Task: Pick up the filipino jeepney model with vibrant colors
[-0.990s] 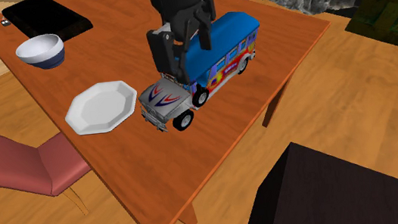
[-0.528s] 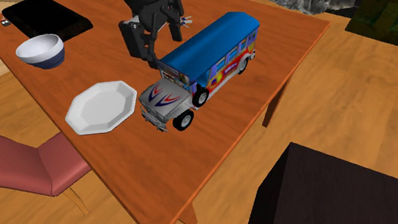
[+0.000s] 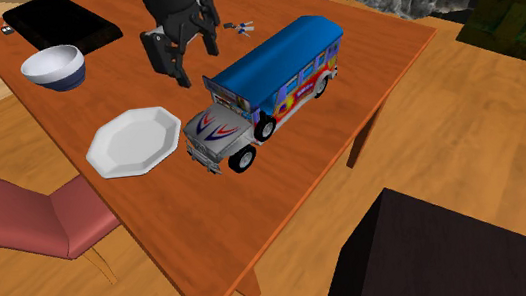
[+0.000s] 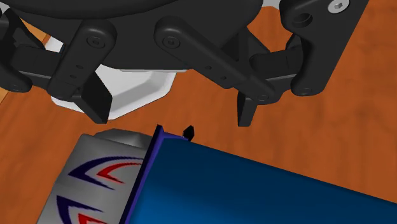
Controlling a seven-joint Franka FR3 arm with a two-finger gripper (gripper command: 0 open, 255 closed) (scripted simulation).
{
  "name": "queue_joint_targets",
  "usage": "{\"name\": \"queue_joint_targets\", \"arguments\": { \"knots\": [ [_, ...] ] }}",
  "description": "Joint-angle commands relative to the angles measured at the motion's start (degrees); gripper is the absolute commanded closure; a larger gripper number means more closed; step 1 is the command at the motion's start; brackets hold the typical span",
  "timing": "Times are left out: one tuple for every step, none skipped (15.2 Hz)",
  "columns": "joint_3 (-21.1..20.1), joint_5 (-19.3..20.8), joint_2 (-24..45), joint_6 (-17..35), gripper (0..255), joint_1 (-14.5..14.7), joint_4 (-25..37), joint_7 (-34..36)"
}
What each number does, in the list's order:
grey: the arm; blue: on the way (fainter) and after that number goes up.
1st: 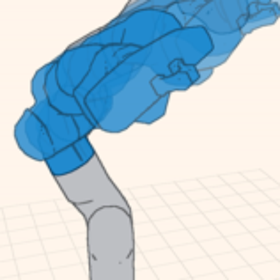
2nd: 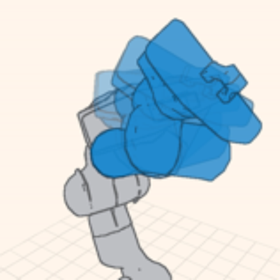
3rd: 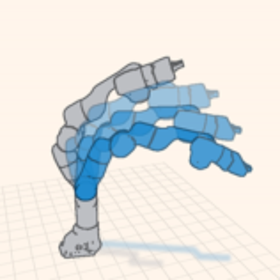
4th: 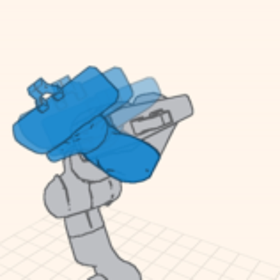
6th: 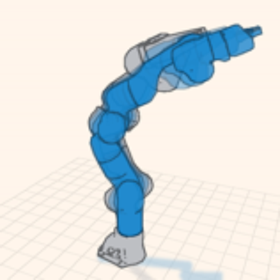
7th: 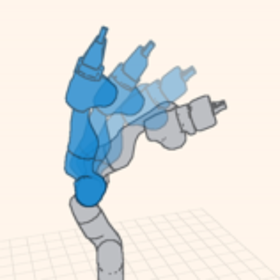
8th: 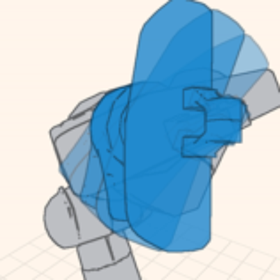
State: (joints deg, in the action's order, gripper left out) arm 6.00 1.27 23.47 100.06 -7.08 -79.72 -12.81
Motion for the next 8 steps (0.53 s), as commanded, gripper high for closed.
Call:
{"name": "queue_joint_targets", "arguments": {
  "knots": [
    [0.0,0.0,0.0,1.6,0,0.0,-1.5,0.1],
    [0.0,0.0,0.1,2.3,0,0.0,-2.2,0.1],
    [0.0,0.0,0.1,3.1,0,0.0,-2.9,0.1],
    [0.0,0.0,0.2,3.5,0,0.0,-3.3,0.1],
    [0.0,0.0,0.2,3.5,0,0.0,-3.3,0.1],
    [0.0,0.0,0.2,3.5,0,0.0,-3.3,0.1],
    [0.0,0.0,0.2,3.5,255,0.0,-3.3,0.1],
    [0.0,0.0,0.2,3.5,255,0.0,-3.3,0.2]
  ]
}}
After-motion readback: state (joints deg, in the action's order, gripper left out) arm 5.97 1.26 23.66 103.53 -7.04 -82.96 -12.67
